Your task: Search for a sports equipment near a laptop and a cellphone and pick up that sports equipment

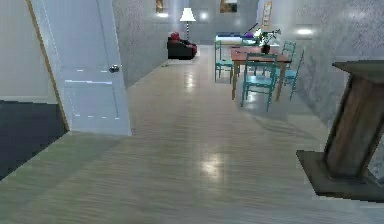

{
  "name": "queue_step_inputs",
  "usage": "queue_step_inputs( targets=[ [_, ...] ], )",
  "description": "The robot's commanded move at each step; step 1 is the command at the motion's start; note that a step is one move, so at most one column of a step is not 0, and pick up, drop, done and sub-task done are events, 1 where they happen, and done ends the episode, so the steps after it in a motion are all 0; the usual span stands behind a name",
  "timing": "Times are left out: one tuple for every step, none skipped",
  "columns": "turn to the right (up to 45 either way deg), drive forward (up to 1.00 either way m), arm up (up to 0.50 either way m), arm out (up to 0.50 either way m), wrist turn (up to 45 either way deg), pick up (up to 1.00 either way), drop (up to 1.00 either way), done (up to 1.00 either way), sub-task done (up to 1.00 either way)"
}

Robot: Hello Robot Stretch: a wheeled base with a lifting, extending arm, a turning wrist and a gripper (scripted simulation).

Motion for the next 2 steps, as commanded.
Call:
queue_step_inputs(
  targets=[
    [0.0,1.00,0.00,0.00,0.0,0.00,0.00,0.00,0.00],
    [0.0,1.00,0.00,0.00,0.0,0.00,0.00,0.00,0.00]
  ],
)
